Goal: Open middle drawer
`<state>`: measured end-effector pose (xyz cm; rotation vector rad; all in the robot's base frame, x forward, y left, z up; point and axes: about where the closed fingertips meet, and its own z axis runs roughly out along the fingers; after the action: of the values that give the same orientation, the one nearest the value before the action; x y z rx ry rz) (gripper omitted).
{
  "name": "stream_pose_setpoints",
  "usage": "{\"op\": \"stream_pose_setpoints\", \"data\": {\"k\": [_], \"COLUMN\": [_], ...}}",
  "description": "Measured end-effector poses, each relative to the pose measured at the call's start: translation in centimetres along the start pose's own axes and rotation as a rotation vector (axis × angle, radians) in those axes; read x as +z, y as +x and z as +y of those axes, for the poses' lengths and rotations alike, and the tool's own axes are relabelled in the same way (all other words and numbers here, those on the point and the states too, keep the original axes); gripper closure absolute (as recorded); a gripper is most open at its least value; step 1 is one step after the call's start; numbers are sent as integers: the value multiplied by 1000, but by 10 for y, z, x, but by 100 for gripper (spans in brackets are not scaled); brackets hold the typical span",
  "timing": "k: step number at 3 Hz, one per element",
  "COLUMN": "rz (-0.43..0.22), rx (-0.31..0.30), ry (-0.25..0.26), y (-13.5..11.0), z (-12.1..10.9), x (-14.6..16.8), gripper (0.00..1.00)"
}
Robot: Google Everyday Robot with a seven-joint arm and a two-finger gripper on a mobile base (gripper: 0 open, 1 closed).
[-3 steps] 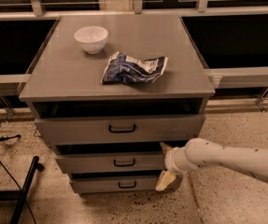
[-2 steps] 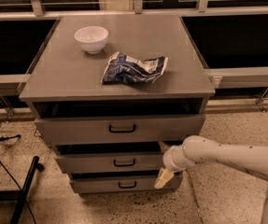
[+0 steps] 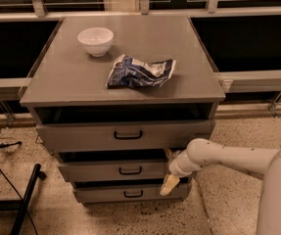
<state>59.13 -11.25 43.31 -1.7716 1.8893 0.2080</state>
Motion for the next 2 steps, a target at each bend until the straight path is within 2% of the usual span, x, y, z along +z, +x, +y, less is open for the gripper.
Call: {"op": "stream_pose_setpoints", "data": {"k": [1,2], "rz": [12,35], "rx": [17,60], "ry": [-42,-100], "y": [4,8], "z": [-1,0], "x": [9,11], "gripper": [0,0]}}
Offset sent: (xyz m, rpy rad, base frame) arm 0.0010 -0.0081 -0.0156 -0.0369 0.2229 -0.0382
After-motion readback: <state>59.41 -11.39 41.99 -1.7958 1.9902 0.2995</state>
